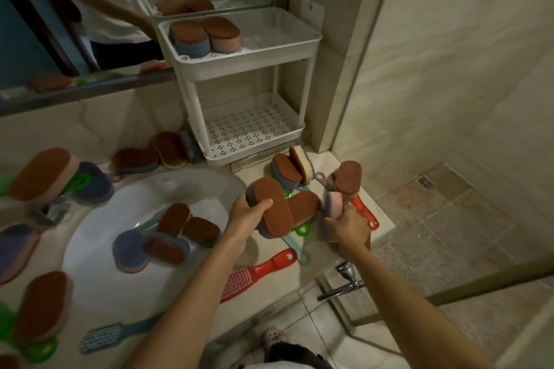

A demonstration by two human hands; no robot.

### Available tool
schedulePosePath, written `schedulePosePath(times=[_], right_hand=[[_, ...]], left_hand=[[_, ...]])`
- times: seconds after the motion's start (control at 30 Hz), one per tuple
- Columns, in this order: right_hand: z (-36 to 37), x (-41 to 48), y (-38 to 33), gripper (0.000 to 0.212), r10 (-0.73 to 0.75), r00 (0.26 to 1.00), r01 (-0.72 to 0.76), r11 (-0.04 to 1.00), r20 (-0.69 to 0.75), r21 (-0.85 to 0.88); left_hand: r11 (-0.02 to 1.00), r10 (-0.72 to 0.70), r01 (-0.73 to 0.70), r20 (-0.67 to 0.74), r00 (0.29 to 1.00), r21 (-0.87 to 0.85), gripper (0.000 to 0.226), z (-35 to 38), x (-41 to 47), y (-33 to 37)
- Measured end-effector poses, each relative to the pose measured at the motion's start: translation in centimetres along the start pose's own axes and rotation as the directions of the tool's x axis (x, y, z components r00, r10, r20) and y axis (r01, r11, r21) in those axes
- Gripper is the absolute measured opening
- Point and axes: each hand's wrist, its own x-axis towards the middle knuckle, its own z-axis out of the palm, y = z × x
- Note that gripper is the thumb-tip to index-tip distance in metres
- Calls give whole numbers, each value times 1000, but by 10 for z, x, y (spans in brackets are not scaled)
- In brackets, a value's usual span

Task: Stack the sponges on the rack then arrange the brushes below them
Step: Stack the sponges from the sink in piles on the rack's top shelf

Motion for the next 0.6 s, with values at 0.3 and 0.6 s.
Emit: schedulePosePath(times=[0.3, 0.6], right_hand=[[-28, -31, -52, 42, -186, 947, 255, 931, -263, 260], [-86, -50, -175, 42, -444, 748, 626, 719, -493, 304]], left_hand=[[994, 108, -106, -67, 992, 38, 39, -32, -8, 37], [915, 388, -401, -171, 906, -43, 48, -75, -24, 145]])
